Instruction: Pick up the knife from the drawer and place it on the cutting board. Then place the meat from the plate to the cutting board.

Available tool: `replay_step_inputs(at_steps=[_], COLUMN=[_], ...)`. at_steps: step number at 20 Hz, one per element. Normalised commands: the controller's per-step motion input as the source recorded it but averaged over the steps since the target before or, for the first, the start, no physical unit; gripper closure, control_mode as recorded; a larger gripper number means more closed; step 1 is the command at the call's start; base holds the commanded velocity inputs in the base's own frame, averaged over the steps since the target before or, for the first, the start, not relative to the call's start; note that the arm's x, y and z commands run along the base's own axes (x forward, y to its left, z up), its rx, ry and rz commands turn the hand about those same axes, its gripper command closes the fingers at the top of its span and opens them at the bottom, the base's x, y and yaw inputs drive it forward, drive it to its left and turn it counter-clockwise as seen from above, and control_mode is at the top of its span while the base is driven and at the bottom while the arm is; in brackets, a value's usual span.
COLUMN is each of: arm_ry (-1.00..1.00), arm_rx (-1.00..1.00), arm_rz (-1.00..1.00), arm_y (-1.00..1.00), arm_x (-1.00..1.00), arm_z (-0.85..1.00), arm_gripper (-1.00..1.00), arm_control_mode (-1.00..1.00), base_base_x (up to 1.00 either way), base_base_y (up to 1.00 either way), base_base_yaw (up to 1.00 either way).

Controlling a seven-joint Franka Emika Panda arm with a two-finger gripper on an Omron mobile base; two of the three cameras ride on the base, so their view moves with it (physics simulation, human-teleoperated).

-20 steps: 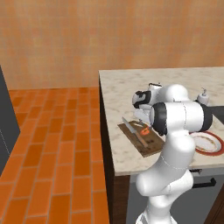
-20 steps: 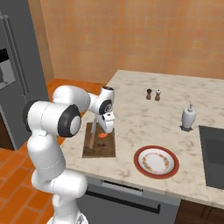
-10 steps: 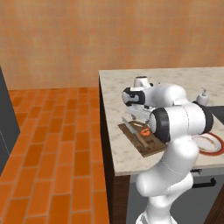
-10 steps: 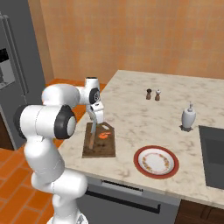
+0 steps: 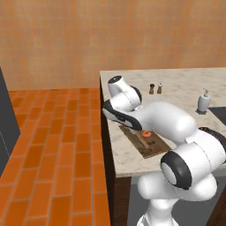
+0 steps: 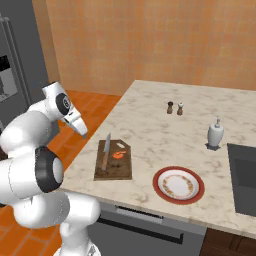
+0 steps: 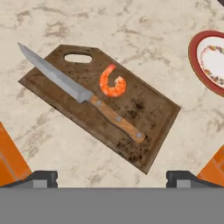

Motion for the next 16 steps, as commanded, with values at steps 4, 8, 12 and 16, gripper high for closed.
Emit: replay_step_inputs(at_steps=[4,8,12,16], arm_ry=[-0.45,-0.08,0.16,0.30], arm_rx=[-0.03,-0.24,-0.43,-0.36], arm_rz=[0.07,0.00,-0.19,-0.16], arm_y=[0.27,0.44,0.58,0.52], arm_x=[-1.00,-0.62,0.00,0.23], arm_z=[0.40,0.28,-0.07,-0.11], arm_gripper=[-1.00,-1.00,-1.00,-1.00], arm_control_mode=[-1.00,-1.00,-1.00,-1.00], base_base_x=[0.00,0.00,0.00,0.00], base_base_y=[0.00,0.00,0.00,0.00], base_base_yaw=[0.00,0.00,0.00,0.00])
